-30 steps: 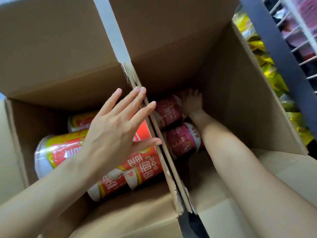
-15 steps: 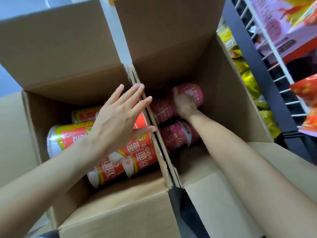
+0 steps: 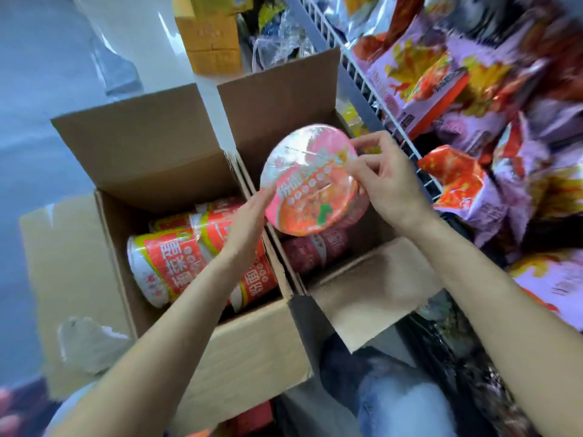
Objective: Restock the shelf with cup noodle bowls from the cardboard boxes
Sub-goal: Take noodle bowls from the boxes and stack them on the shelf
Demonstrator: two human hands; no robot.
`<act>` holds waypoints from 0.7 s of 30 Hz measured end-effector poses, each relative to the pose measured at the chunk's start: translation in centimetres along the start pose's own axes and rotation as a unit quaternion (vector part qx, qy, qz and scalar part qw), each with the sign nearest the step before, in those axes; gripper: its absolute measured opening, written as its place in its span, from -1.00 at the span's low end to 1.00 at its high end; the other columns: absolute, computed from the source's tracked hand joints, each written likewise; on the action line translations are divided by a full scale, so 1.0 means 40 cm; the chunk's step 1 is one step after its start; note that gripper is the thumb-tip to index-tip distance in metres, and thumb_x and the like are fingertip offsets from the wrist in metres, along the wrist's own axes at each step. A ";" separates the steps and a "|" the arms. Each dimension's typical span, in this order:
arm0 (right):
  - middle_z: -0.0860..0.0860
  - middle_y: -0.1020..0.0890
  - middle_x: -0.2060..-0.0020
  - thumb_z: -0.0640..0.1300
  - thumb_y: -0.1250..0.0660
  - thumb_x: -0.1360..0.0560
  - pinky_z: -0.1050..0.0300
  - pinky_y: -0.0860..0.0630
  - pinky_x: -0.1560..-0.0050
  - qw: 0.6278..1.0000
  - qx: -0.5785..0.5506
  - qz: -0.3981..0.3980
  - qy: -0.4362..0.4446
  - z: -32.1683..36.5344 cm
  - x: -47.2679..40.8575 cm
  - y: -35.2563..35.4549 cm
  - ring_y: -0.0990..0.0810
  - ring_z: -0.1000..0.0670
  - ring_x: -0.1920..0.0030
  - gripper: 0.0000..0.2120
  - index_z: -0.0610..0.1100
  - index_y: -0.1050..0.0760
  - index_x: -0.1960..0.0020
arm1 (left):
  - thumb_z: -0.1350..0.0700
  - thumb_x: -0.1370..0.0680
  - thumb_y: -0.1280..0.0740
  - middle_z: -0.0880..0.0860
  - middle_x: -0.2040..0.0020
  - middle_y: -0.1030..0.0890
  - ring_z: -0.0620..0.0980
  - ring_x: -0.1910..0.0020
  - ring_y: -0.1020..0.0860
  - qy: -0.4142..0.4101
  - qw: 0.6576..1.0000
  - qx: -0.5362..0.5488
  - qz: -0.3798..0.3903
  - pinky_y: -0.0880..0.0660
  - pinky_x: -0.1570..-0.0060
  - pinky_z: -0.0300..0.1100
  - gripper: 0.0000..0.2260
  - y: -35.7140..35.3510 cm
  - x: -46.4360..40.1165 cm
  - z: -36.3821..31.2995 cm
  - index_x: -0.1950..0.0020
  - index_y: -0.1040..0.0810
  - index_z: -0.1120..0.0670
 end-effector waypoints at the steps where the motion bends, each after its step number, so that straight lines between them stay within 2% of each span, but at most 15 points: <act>1: 0.16 -0.61 0.45 -0.08 -0.32 -0.50 0.30 -0.36 0.37 0.999 -0.029 -0.003 0.013 0.023 0.007 0.006 -0.50 0.22 0.47 -0.87 0.03 -0.38 0.02 | -0.13 -0.52 -0.32 -0.10 -0.17 -0.63 -0.14 -0.20 -0.56 -0.015 1.000 0.026 0.007 -0.42 -0.29 -0.13 -0.67 -0.008 0.009 -0.010 -0.23 -0.56 -0.04; 3: 0.17 -0.57 0.48 -0.13 -0.28 -0.55 0.39 -0.32 0.44 0.996 -0.090 -0.014 0.013 0.044 0.013 0.005 -0.46 0.22 0.50 -0.90 -0.01 -0.37 0.00 | -0.11 -0.53 -0.33 -0.10 -0.25 -0.59 -0.14 -0.23 -0.54 -0.054 0.996 0.071 0.012 -0.50 -0.17 -0.20 -0.53 -0.013 0.034 -0.039 -0.41 -0.41 -0.04; 6: 0.17 -0.54 0.53 -0.27 -0.20 -0.60 0.42 -0.29 0.48 0.989 -0.146 -0.002 -0.022 0.038 0.015 -0.048 -0.39 0.23 0.55 -0.86 -0.04 -0.33 0.02 | -0.16 -0.39 -0.40 0.02 -0.32 -0.54 0.01 -0.29 -0.53 -0.074 0.990 0.121 -0.007 -0.48 -0.21 0.08 -0.31 0.030 0.058 -0.074 -0.48 -0.30 -0.04; 8: 0.14 -0.51 0.53 -0.28 -0.20 -0.60 0.41 -0.28 0.48 0.986 -0.159 0.030 -0.038 0.020 0.011 -0.106 -0.34 0.21 0.54 -0.85 -0.04 -0.32 0.02 | -0.11 -0.36 -0.41 0.09 -0.32 -0.54 0.09 -0.29 -0.53 -0.084 0.990 0.113 -0.033 -0.49 -0.19 0.14 -0.28 0.087 0.058 -0.089 -0.49 -0.29 0.01; 12: 0.14 -0.52 0.51 -0.21 -0.24 -0.59 0.38 -0.31 0.45 0.987 -0.127 0.090 -0.045 -0.025 -0.023 -0.185 -0.37 0.19 0.52 -0.89 -0.14 -0.31 -0.07 | -0.09 -0.30 -0.39 -0.03 -0.18 -0.60 -0.06 -0.18 -0.57 -0.089 0.990 0.092 -0.055 -0.54 0.01 -0.04 -0.26 0.167 0.052 -0.087 -0.46 -0.34 0.04; 14: 0.12 -0.51 0.50 -0.10 -0.23 -0.60 0.32 -0.36 0.42 0.989 -0.072 0.125 -0.043 -0.054 -0.046 -0.196 -0.41 0.18 0.50 -0.87 -0.15 -0.35 -0.07 | -0.04 -0.34 -0.36 -0.04 -0.19 -0.60 -0.07 -0.19 -0.57 -0.085 0.991 0.085 -0.055 -0.56 0.04 -0.08 -0.32 0.188 0.049 -0.074 -0.46 -0.35 0.03; 17: 0.09 -0.57 0.30 0.12 -0.16 -0.59 0.02 -0.51 0.10 0.986 0.100 0.131 -0.040 -0.141 -0.096 -0.190 -0.55 0.08 0.26 -0.73 -0.06 -0.47 -0.05 | -0.04 -0.36 -0.35 0.05 -0.26 -0.59 0.02 -0.24 -0.56 -0.062 0.990 0.104 -0.072 -0.53 -0.12 0.01 -0.40 0.214 0.037 -0.071 -0.40 -0.42 0.05; 19: 0.02 -0.58 0.05 0.14 -0.21 -0.56 -0.01 -0.49 -0.07 0.964 0.216 0.146 -0.054 -0.225 -0.136 -0.201 -0.57 -0.01 0.03 -0.71 -0.01 -0.48 -0.16 | 0.01 -0.48 -0.27 0.04 -0.12 -0.65 0.00 -0.14 -0.61 -0.058 0.990 0.111 -0.065 -0.49 -0.21 0.02 -0.71 0.234 0.018 -0.079 -0.15 -0.61 0.03; 20: -0.03 -0.54 -0.07 0.14 -0.23 -0.55 0.00 -0.46 -0.12 0.946 0.262 0.176 -0.070 -0.273 -0.151 -0.220 -0.54 -0.06 -0.08 -0.66 -0.01 -0.45 -0.23 | 0.06 -0.56 -0.17 0.00 -0.02 -0.68 -0.03 -0.06 -0.64 -0.059 0.991 0.110 -0.044 -0.52 -0.17 -0.02 -0.73 0.238 0.008 -0.086 0.00 -0.68 0.01; 21: -0.08 -0.48 -0.19 0.14 -0.25 -0.54 -0.01 -0.43 -0.18 0.926 0.298 0.214 -0.091 -0.319 -0.164 -0.247 -0.49 -0.12 -0.19 -0.61 -0.02 -0.41 -0.29 | 0.09 -0.61 -0.06 -0.02 0.04 -0.70 -0.05 0.00 -0.65 -0.058 0.992 0.105 -0.029 -0.56 -0.09 -0.07 -0.60 0.247 0.000 -0.091 0.09 -0.71 0.00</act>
Point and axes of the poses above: each hand's wrist, its own x-axis away from the middle knuckle, its own y-axis out of the back of the hand, z = x × y, the point moved 5 cm from there along -x, towards the middle knuckle
